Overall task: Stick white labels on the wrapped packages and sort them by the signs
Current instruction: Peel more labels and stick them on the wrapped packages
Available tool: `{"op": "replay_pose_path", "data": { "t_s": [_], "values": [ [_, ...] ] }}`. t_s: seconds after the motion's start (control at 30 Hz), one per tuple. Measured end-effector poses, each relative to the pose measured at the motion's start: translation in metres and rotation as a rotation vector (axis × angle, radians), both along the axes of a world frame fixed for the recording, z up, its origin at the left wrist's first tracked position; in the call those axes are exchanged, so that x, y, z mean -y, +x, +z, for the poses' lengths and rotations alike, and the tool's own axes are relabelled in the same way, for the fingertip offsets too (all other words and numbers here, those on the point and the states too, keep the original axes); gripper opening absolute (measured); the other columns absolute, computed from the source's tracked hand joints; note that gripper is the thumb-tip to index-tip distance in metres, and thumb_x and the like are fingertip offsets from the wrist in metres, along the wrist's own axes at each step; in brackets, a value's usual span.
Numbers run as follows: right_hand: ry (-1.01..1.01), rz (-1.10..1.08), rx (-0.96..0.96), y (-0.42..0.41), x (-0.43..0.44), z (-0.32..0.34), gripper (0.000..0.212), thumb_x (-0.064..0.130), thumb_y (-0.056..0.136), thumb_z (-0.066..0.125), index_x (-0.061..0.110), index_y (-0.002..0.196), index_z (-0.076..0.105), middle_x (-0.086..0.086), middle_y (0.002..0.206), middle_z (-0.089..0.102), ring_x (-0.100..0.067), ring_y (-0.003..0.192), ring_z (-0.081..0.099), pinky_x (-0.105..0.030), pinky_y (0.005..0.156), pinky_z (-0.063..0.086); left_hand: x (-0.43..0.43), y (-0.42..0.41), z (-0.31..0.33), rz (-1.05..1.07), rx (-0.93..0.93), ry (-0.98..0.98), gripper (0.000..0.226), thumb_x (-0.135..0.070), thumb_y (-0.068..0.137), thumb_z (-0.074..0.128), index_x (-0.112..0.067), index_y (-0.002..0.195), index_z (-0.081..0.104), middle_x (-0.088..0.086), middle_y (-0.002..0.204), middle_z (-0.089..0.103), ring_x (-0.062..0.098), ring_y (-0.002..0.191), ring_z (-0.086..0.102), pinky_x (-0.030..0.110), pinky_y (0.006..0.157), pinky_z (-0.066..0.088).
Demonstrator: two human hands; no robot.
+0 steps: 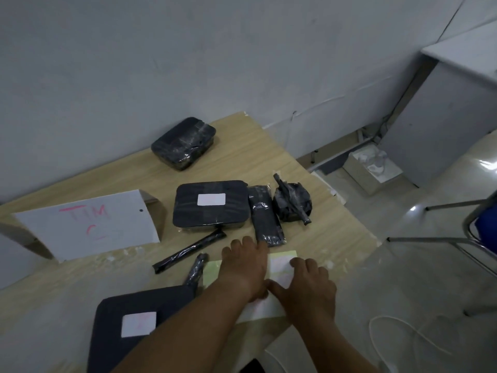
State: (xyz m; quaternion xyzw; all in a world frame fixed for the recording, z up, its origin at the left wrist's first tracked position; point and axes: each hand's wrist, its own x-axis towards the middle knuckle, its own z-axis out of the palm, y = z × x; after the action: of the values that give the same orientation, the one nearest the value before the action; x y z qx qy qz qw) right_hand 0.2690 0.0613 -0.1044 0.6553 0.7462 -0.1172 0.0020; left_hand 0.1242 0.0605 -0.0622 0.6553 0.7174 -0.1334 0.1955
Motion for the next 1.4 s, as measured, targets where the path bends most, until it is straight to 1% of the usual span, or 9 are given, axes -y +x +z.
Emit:
{"op": "replay_pose_path", "data": {
  "t_s": [0.1,0.33,0.47,0.73,0.93,1.03,1.13,1.3,1.4],
  "values": [
    [-0.003,-0.003,-0.017,-0.001,-0.001,0.003,0.079,0.084,0.068,0.049,0.031,0.127,0.047,0.006,0.119,0.052,-0.019,0.107,0.049,-0.036,0.080,0.041,-0.005,-0.010,0.000,0.005,0.026,-0.013,0.096,-0.051,0.069,0.081,-0.018,0.141,0.028,0.014,0.135,0.043,0.035,0.122,0.043,0.048,0.098,0.036],
    [-0.024,-0.010,0.025,-0.004,0.005,0.007,0.072,0.077,0.075,0.050,0.029,0.128,0.047,0.004,0.121,0.051,-0.022,0.110,0.048,-0.037,0.083,0.040,0.004,-0.044,0.000,0.023,0.092,-0.022,0.042,-0.048,0.089,0.060,-0.029,0.126,0.052,0.000,0.132,0.058,0.024,0.124,0.051,0.045,0.100,0.028],
    [-0.008,0.005,0.015,-0.014,0.007,0.010,0.063,0.071,0.080,0.049,0.030,0.128,0.049,0.003,0.121,0.052,-0.022,0.110,0.048,-0.037,0.083,0.039,0.001,-0.045,0.008,0.097,0.288,-0.071,0.038,-0.040,0.086,0.064,-0.032,0.124,0.059,0.000,0.133,0.057,0.024,0.118,0.055,0.034,0.096,0.046],
    [-0.027,0.029,-0.063,-0.024,0.009,0.013,0.056,0.066,0.086,0.049,0.031,0.130,0.051,0.003,0.123,0.052,-0.022,0.111,0.046,-0.037,0.084,0.040,-0.023,-0.040,0.024,0.092,0.442,-0.258,0.031,-0.022,0.086,0.067,-0.021,0.118,0.070,0.002,0.120,0.064,0.019,0.104,0.061,0.026,0.082,0.050],
    [-0.024,0.030,-0.129,-0.027,0.005,0.015,0.054,0.064,0.089,0.045,0.031,0.131,0.050,0.003,0.125,0.054,-0.022,0.111,0.045,-0.037,0.087,0.041,-0.021,-0.045,0.016,0.232,0.607,-0.268,0.036,-0.013,0.083,0.063,-0.025,0.117,0.069,-0.002,0.113,0.067,0.017,0.102,0.064,0.034,0.092,0.054],
    [-0.007,0.026,-0.154,-0.029,0.005,0.016,0.052,0.062,0.091,0.043,0.029,0.130,0.051,0.004,0.125,0.054,-0.021,0.109,0.046,-0.037,0.087,0.041,-0.017,-0.044,0.009,0.279,0.694,-0.255,0.038,-0.016,0.084,0.066,-0.031,0.118,0.069,-0.011,0.099,0.065,0.005,0.084,0.062,0.023,0.074,0.050],
    [0.012,0.035,-0.185,-0.031,0.005,0.017,0.049,0.061,0.090,0.044,0.029,0.126,0.053,0.004,0.123,0.056,-0.021,0.107,0.046,-0.037,0.087,0.040,-0.014,-0.044,0.005,0.348,0.770,-0.239,0.026,-0.014,0.084,0.067,-0.034,0.100,0.071,-0.014,0.085,0.066,0.001,0.070,0.059,0.017,0.062,0.043],
    [0.029,0.025,-0.260,-0.035,0.004,0.021,0.040,0.055,0.092,0.048,0.030,0.121,0.057,0.007,0.117,0.060,-0.019,0.104,0.048,-0.037,0.086,0.040,-0.008,-0.047,0.007,0.406,0.867,-0.221,0.034,-0.002,0.083,0.063,-0.030,0.100,0.070,-0.008,0.090,0.067,0.003,0.072,0.059,0.010,0.057,0.048],
    [0.031,0.028,-0.309,-0.037,0.003,0.022,0.034,0.050,0.094,0.050,0.030,0.120,0.060,0.009,0.111,0.064,-0.018,0.102,0.050,-0.036,0.085,0.040,-0.005,-0.048,0.008,0.412,0.885,-0.206,0.038,-0.001,0.082,0.061,-0.022,0.113,0.071,-0.004,0.108,0.069,0.010,0.085,0.064,0.019,0.073,0.052]
  ]
}}
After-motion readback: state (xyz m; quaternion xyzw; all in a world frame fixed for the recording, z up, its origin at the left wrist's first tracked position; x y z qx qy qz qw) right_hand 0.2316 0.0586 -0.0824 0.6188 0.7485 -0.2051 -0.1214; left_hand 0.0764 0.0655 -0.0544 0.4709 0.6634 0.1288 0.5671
